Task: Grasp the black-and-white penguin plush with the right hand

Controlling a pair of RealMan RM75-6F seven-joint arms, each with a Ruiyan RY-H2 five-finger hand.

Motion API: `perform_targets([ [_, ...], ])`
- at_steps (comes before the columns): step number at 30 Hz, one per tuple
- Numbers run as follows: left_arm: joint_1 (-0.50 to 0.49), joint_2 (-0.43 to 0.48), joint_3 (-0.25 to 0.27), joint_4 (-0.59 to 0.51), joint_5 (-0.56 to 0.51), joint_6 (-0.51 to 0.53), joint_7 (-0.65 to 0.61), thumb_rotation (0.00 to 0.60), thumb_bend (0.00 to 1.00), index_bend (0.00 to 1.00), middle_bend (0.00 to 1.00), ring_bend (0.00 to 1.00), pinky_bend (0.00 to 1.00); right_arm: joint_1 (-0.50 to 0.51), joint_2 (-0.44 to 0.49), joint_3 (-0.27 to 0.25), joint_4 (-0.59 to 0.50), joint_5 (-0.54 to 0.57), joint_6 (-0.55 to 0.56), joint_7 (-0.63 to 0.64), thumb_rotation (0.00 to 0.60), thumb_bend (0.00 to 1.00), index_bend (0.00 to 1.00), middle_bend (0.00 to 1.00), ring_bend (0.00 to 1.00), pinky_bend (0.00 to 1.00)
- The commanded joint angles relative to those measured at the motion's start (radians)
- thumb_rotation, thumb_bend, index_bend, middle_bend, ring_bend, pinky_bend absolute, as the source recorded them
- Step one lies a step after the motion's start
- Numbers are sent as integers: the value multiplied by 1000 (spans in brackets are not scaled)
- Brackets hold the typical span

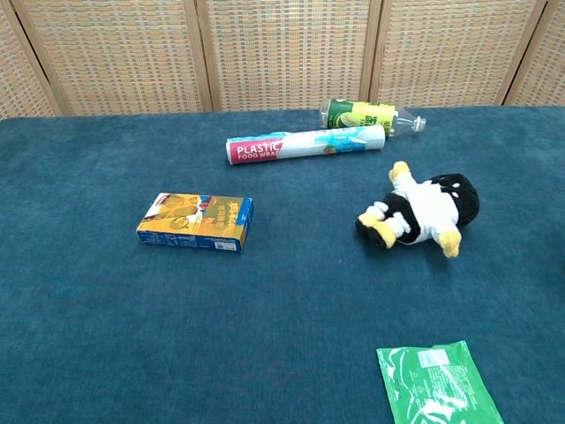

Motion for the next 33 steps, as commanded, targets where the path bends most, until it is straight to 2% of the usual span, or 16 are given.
perform_targets([
  [1,0,1,0,-2,2,2,0,600,291,0,0,0,0,-1,1,0,0,-1,0,-1,600,274,158,0,0,0],
  [22,6,7,1,0,8,12,-10,600,291,0,0,0,0,5,4,13,6,6,-25,28,600,274,158,0,0,0],
  [28,7,3,0,-3,9,15,3,600,291,0,0,0,0,38,7,42,31,41,-72,66,600,273,159,0,0,0],
  [33,7,-1,-2,-5,7,14,17,600,291,0,0,0,0,91,25,95,59,86,-130,95,600,274,159,0,0,0],
])
